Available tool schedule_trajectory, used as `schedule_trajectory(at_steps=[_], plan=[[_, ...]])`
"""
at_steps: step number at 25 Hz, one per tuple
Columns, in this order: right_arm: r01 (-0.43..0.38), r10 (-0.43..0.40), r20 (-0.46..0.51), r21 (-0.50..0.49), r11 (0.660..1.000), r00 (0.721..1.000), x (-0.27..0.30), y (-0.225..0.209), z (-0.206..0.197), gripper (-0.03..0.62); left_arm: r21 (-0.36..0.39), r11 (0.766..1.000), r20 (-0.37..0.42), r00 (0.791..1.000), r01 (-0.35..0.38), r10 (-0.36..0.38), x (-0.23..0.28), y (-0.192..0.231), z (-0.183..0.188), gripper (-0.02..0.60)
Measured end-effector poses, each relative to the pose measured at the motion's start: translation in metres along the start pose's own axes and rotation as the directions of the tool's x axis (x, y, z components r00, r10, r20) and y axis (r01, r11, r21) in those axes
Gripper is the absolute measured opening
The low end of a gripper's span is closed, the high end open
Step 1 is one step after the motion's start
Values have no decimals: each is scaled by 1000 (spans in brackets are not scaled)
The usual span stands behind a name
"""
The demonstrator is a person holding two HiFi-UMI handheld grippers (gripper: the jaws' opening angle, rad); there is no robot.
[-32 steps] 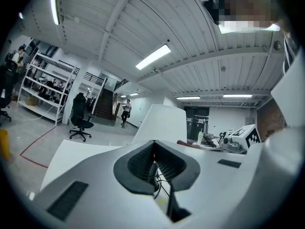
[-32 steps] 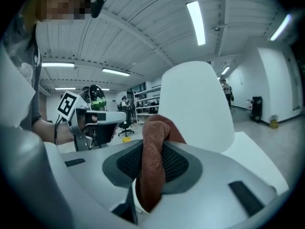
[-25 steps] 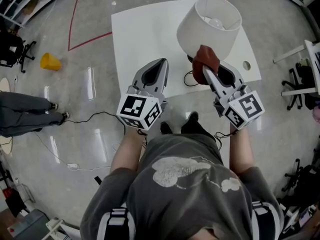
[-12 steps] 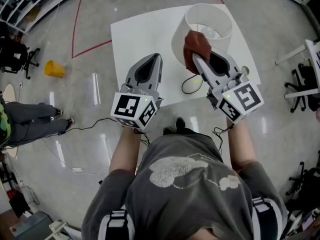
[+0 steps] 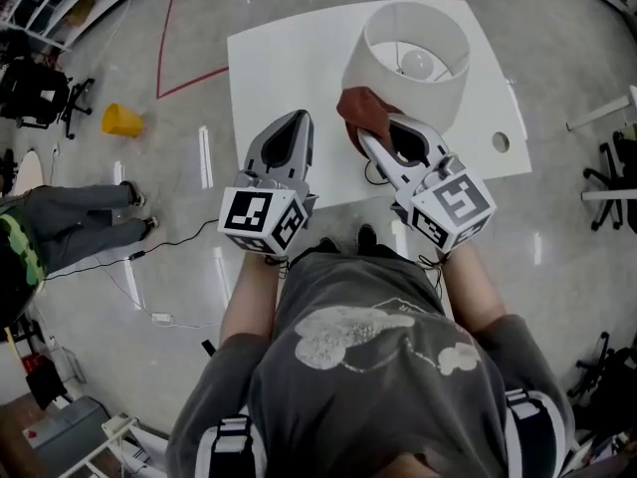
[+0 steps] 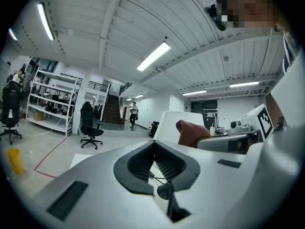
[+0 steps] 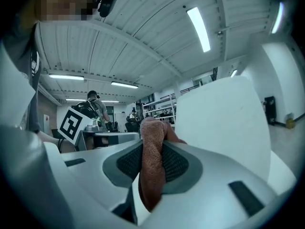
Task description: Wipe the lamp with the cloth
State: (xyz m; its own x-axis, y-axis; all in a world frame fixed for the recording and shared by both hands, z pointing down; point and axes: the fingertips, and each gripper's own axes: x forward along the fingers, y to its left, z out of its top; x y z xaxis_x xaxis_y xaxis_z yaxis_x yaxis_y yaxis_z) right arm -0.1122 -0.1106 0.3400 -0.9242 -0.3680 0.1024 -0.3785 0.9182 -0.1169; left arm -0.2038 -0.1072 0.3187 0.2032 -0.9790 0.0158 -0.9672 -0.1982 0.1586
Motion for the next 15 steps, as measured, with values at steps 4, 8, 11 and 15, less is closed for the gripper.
schedule_trajectory(at_steps=[4,8,11,15], plan=[[-5,5,-31,15,1000,999,4,2,-18,91,11,1000,-19,1000,19,-19,6,3,-8,8],[28,-25,-84,34,999,996,9,7,-41,91,1,998,-29,998,59,-59,11,10,-13,8],[102,-96,-115,55,993,989,12,6,-55,91,-7,991,-47,990,133,-133,18,15,-18,8],[189,-178,-151,68,980,972,21,7,-67,91,-29,977,-69,974,212,-214,24,25,-25,8]])
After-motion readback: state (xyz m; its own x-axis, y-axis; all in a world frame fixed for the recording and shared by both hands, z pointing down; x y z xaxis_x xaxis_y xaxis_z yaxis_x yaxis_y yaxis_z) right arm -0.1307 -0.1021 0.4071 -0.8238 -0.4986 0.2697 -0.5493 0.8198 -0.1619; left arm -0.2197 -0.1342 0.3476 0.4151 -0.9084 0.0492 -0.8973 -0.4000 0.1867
